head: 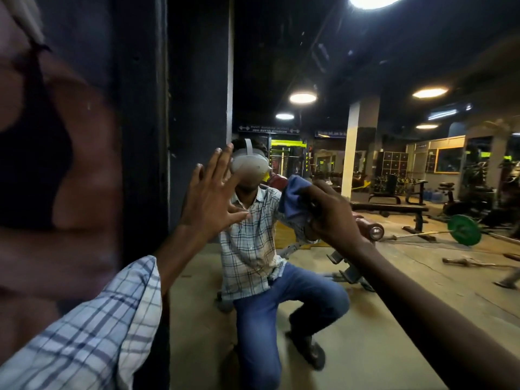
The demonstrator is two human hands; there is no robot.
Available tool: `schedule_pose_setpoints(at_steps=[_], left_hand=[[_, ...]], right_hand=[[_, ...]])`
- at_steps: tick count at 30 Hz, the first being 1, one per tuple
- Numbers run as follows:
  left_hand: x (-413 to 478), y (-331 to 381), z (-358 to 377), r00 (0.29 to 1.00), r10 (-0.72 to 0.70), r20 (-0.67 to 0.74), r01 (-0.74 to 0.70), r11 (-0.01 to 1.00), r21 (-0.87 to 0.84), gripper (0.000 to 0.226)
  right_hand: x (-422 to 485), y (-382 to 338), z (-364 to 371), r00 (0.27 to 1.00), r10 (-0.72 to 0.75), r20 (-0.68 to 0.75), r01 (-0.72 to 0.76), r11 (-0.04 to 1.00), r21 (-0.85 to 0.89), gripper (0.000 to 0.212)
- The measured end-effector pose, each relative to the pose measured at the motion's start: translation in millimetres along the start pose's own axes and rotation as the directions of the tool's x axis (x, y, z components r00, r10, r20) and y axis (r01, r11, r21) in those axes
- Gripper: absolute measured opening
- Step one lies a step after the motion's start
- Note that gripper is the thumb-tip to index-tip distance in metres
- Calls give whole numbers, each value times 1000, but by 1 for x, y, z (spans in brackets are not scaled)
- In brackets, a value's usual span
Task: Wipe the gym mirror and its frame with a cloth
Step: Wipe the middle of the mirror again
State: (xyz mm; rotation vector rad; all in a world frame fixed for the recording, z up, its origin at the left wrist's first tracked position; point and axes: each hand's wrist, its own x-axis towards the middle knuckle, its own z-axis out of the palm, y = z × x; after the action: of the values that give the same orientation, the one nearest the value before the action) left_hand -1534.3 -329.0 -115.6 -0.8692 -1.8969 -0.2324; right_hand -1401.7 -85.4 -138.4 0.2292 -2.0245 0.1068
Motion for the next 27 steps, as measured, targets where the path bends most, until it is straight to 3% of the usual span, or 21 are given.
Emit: schedule_pose_setpoints(at_steps=[1, 3, 6, 8, 11, 13, 14, 16, 17, 19, 20, 22, 24, 26, 27], left_hand=[[0, 1, -1, 1000, 1, 9, -1, 1000, -1, 119], [1, 4, -4, 999, -3, 41, 3, 1000, 0, 118], [1, 7, -9, 998, -20, 61, 20, 1000, 7, 118], [1, 7, -13, 997, -12, 74, 12, 1000, 10, 118], [-1, -4, -18, 996, 12, 87, -17, 998, 54, 116], [-5, -19, -22, 996, 12, 92, -21, 994, 106, 115], [-7, -26, -23, 996, 10, 91, -21, 992, 127, 116], [-9, -40, -25, 996, 19, 83, -33, 986, 161, 117], [-10, -44, -25, 997, 25, 75, -37, 985, 170, 118], [-10, -50, -25, 998, 20, 63, -31, 983, 180, 120], [-9, -52, -25, 998, 9, 55, -18, 984, 177, 120], [-10, -59, -24, 999, -8, 40, 1, 987, 161, 120], [-12, -66, -25, 999, -14, 33, 9, 989, 150, 120], [-13, -72, -26, 1000, -16, 27, 11, 987, 163, 119], [-13, -74, -26, 999, -23, 28, 18, 987, 161, 120]], right_hand=[[-7, 5, -2, 1000, 19, 16, -19, 1000, -10, 44], [-12, 18, -11, 990, 99, -100, -100, 995, -5, 41], [-1, 24, -18, 877, 295, -380, -244, 954, 176, 22], [13, 15, -12, 834, 330, -442, -236, 938, 255, 18], [20, -7, 11, 977, 83, -194, -66, 994, 92, 26], [32, -8, 10, 999, -9, -41, 10, 999, 35, 36], [43, -5, 5, 998, -34, -52, 35, 999, 21, 35], [70, -4, -6, 963, 11, -268, 9, 997, 74, 23], [82, -7, -9, 910, 92, -404, -38, 989, 140, 17], [95, -17, 2, 831, 193, -522, -94, 973, 209, 17], [95, -26, 14, 865, 164, -474, -76, 977, 200, 22], [81, -41, 40, 976, 0, -217, 33, 989, 147, 35], [71, -44, 46, 991, -133, -14, 133, 986, 101, 43], [85, -42, 34, 988, -154, -11, 155, 985, 81, 40], [98, -42, 27, 989, -124, -80, 130, 988, 79, 36]])
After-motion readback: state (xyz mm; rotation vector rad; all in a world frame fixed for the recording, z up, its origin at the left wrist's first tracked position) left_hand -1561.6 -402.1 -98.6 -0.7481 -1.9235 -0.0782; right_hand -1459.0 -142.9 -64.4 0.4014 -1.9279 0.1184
